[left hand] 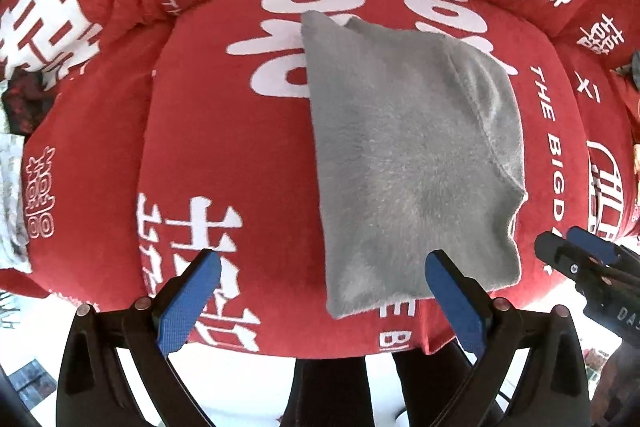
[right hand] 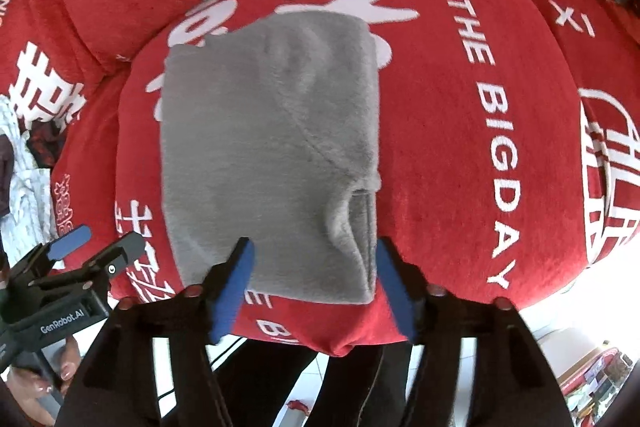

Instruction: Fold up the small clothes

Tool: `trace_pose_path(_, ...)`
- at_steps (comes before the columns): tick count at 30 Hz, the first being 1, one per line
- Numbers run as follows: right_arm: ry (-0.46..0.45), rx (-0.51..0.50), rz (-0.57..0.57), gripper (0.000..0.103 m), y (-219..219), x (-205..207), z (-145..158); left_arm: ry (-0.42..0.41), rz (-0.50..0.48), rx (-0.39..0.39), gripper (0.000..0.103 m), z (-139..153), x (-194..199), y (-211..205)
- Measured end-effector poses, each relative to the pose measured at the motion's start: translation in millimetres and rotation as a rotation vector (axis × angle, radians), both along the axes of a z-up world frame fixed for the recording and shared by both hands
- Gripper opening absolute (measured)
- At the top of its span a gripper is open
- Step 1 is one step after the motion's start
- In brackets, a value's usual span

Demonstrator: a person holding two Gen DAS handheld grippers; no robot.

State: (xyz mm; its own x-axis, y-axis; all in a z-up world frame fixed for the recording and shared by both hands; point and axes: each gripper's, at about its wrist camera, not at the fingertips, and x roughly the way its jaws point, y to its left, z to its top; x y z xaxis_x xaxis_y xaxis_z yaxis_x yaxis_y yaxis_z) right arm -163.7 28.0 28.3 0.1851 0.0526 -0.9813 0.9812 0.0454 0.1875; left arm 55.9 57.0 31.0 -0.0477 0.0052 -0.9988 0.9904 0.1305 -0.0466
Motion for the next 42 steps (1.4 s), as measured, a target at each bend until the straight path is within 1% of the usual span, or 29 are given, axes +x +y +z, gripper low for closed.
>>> trace_pose_path(1,0.003,-0.006,0.003,0.081,-1.5,3.0,2.1,0.0,0.003,-0.001,0.102,0.7,2.9,-1.1)
trace_pose_path(11,0.076,-0.001,0.035,0.081,3.7,9.9,34.0,-0.024,0.033,-0.002,0.102,30.7,11.2,6.6)
trace_pose_path(16,0.106,-0.01,0.043,0.081,6.1,9.3,46.9,-0.027,0.03,-0.002,0.102,43.0,12.1,12.3)
trace_pose_path(24,0.156,-0.063,0.088,0.081,10.3,10.7,68.5,-0.035,0.026,0.004,0.102,56.6,13.5,20.4)
trace_pose_path(35,0.182,-0.079,0.089,0.081,13.9,10.1,78.2,-0.045,-0.007,-0.009,0.102,71.1,2.9,26.0)
trace_pose_path(42,0.199,-0.091,0.09,0.081,12.5,10.2,82.2,-0.043,-0.002,-0.02,0.102,75.2,2.1,24.5)
